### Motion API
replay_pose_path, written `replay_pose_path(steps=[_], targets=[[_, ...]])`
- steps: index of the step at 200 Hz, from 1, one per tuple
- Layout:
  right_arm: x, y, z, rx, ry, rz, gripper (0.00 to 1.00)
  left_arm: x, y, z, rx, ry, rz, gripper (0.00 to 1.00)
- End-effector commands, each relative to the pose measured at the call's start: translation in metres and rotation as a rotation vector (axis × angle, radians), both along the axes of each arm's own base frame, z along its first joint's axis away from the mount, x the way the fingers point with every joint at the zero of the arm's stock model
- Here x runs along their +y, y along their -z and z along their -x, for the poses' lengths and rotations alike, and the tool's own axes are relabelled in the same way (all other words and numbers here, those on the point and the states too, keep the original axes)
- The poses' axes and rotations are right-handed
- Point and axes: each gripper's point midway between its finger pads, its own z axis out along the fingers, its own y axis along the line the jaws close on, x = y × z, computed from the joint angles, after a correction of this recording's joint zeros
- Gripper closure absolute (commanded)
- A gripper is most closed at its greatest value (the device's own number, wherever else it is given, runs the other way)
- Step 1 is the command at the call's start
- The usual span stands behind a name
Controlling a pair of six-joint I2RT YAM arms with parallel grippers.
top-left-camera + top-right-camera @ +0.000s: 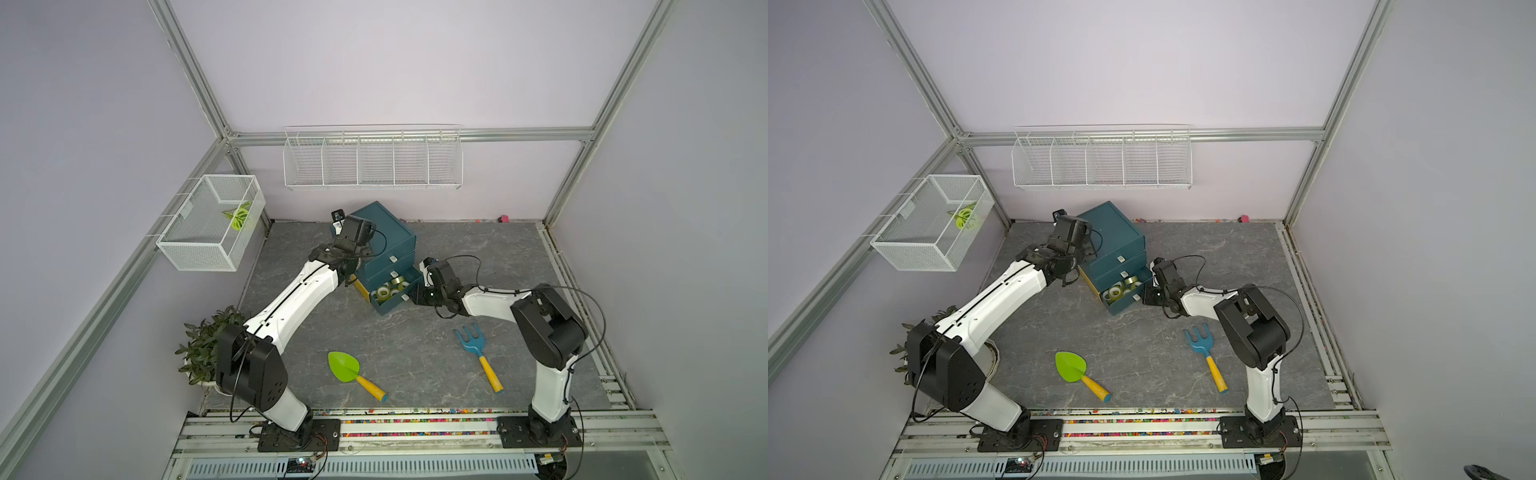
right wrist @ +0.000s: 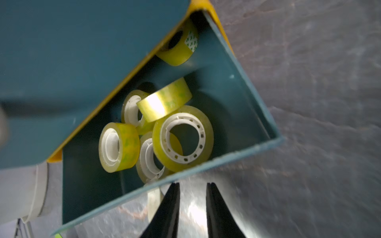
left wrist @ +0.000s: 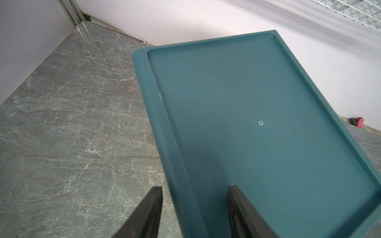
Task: Place the transparent tape into the drawer according to color
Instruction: Close the drawer in the storage box.
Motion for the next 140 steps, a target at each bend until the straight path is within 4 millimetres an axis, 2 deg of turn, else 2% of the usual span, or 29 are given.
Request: replay_pose_path(steps=[1, 49, 99, 121, 140], targets=[[0.016, -0.017, -0.024, -0.036, 0.021, -0.129, 0.73, 0.006, 0.052, 0.017, 0.173, 0.017, -0.067, 0.45], [0.026, -0.014, -0.043, -0.030, 0.052, -0.172, 0.74, 0.003, 0.061, 0.019, 0.206, 0.028, -0.066, 0.46], [0.032, -0.010, -0.053, -0.031, 0.065, -0.196, 0.73, 0.000, 0.070, 0.020, 0.235, 0.038, -0.060, 0.47], [0.034, -0.017, -0.054, -0.060, 0.052, -0.214, 0.69, 0.000, 0.069, 0.020, 0.235, 0.039, -0.058, 0.47], [0.032, -0.024, -0.050, -0.067, 0.047, -0.218, 0.62, 0.001, 0.064, 0.020, 0.226, 0.039, -0.059, 0.46]])
